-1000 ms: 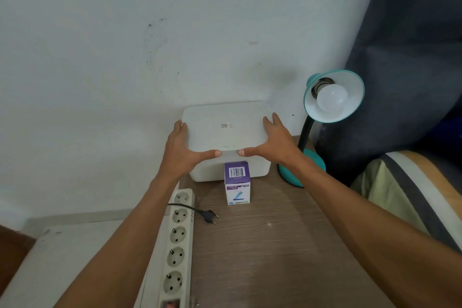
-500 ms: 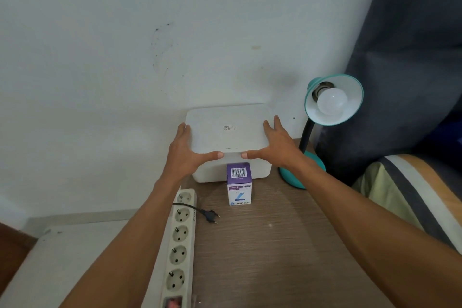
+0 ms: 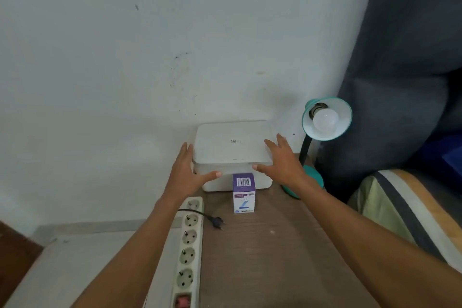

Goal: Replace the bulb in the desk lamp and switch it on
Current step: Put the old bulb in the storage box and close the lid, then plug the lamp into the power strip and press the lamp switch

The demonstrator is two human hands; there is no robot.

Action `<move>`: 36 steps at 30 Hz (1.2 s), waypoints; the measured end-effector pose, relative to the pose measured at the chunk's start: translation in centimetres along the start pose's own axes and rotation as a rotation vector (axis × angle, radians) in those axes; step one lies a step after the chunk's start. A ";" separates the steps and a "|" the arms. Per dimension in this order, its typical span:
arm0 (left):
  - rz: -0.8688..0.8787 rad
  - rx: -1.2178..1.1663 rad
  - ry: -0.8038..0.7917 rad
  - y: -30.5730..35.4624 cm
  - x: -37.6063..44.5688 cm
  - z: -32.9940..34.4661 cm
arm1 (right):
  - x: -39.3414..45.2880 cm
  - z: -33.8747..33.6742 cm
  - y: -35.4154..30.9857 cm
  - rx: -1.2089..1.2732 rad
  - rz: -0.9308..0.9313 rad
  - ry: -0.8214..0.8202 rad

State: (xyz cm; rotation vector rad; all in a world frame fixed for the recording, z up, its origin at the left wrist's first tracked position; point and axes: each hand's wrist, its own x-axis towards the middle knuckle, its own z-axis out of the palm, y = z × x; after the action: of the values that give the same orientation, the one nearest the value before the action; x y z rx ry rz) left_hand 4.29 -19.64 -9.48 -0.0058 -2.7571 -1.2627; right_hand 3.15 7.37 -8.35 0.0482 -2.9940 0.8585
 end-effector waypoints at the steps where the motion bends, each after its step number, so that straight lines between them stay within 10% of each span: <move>1: 0.004 -0.002 0.002 -0.3 -1.0 -0.1 | -0.6 0.0 -0.1 0.001 -0.006 0.018; 36: -0.156 -0.136 -0.172 -11.1 -19.3 4.8 | -11.2 14.2 -6.5 -0.082 -0.148 -0.111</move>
State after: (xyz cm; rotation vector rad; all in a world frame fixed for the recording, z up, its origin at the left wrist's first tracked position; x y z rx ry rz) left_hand 22.49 -22.45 -22.91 0.0963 -2.8565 -1.5566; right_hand 14.38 -5.39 -17.36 0.3222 -3.0751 0.7413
